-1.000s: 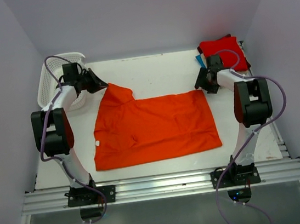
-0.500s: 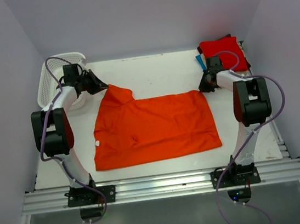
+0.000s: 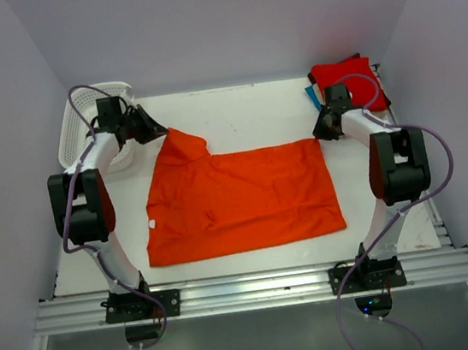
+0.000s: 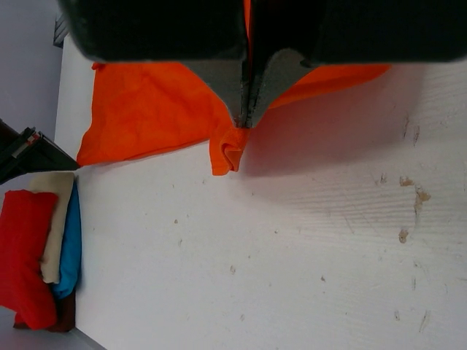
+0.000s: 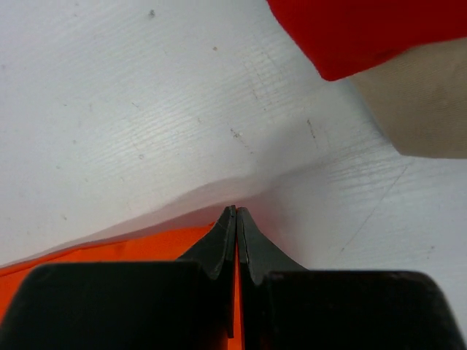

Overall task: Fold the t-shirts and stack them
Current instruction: Fold the tshirt

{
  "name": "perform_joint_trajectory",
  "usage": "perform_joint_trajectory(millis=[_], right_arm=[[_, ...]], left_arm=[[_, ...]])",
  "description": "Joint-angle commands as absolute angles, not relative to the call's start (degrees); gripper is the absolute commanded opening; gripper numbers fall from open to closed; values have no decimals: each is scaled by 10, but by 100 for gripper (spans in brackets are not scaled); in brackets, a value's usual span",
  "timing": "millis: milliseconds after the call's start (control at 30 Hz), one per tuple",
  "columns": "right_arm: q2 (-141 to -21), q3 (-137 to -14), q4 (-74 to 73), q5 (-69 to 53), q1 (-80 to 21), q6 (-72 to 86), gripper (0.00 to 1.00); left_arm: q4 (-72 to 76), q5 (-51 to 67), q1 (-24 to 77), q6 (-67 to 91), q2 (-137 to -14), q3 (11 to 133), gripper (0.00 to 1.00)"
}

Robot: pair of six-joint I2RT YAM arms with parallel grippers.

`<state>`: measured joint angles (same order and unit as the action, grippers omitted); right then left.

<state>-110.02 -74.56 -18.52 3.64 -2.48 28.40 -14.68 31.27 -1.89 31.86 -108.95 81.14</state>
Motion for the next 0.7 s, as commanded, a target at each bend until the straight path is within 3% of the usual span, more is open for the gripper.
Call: perform_joint_trajectory(millis=[0,233,667], right_arm=[[-1030,-768,-181,62,-23,272,0],[-980,-773,-217,70,-23,258,0],[-823,-628,-291,91,-23,273,0]], left_arm=[[-137,322,-27,307,-1065,845,0],[-175,293,-27,295,-995,790,0],[-279,281,-27,256,-796,592,0]])
